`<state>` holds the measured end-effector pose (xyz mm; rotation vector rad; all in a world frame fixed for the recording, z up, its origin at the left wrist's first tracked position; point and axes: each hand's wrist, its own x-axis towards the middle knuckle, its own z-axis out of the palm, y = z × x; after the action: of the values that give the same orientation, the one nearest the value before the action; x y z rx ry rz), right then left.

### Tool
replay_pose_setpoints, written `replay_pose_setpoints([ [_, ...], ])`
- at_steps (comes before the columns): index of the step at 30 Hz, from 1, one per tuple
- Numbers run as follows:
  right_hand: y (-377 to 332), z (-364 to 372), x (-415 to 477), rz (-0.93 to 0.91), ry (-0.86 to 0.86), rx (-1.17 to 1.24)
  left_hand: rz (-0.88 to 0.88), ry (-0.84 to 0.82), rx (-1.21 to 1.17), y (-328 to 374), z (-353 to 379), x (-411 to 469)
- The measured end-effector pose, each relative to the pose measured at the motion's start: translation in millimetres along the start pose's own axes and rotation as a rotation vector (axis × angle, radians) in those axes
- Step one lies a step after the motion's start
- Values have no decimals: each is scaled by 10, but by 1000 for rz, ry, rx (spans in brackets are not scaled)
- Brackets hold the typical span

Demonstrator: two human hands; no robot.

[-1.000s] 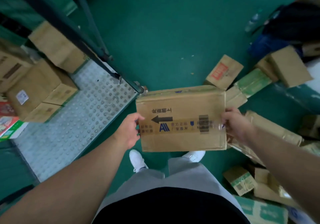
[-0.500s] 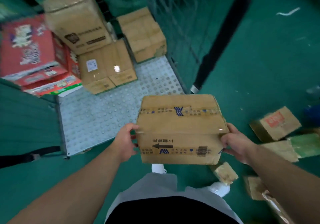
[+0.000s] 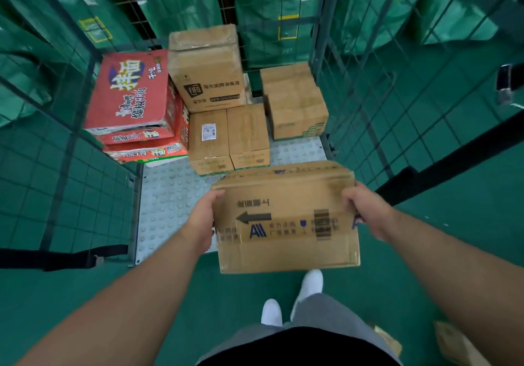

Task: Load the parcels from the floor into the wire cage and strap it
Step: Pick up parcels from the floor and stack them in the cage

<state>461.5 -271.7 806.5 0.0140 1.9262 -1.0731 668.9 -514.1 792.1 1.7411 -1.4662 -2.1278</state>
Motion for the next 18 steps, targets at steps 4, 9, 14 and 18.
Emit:
replay_pose_setpoints([
  [4, -337, -173, 443, -6, -18, -9, 17, 5, 37, 405, 269, 285],
  [9, -823, -402, 1193, 30, 11, 63, 22, 55, 57, 961, 680, 695],
  [14, -1292, -563, 1900, -3, 65, 51, 21, 111, 97, 1513, 1035, 912],
  [18, -1660, -744, 2188, 17, 77, 126, 23, 128, 82, 1939, 1293, 1064],
])
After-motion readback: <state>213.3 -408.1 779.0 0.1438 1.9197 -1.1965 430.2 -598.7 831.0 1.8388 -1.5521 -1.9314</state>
